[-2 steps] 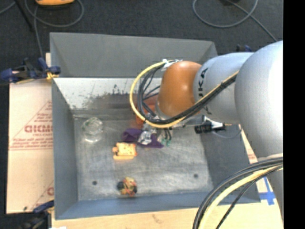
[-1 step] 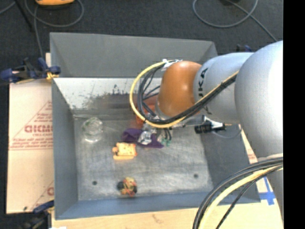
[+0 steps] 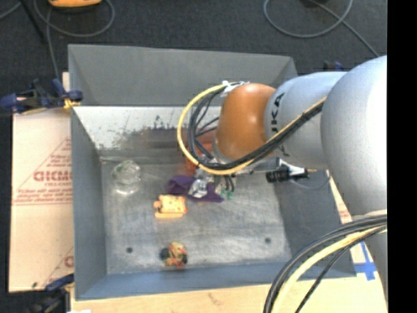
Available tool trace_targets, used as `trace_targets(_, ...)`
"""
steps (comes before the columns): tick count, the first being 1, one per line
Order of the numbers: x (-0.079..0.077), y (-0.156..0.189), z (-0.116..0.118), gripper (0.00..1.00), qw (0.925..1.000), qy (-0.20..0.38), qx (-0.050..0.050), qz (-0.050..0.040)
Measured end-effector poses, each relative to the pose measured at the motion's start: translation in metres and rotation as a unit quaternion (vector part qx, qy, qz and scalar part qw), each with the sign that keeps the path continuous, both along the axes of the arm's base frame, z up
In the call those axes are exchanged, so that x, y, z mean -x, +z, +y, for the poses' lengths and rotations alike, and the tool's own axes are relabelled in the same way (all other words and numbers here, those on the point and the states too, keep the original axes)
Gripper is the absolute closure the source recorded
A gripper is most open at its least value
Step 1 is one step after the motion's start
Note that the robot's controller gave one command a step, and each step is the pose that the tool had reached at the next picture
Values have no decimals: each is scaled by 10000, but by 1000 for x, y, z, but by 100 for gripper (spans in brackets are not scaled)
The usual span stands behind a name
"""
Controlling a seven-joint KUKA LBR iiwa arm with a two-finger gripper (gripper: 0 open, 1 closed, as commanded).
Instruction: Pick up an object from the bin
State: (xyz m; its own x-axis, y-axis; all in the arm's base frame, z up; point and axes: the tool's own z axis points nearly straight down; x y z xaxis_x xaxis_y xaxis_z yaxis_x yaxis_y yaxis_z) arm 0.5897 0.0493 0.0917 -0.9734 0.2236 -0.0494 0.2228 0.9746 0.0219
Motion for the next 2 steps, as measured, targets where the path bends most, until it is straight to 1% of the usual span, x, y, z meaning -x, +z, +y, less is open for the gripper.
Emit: trace_targets(2, 0, 0, 0, 100, 10000, -1, 0, 0)
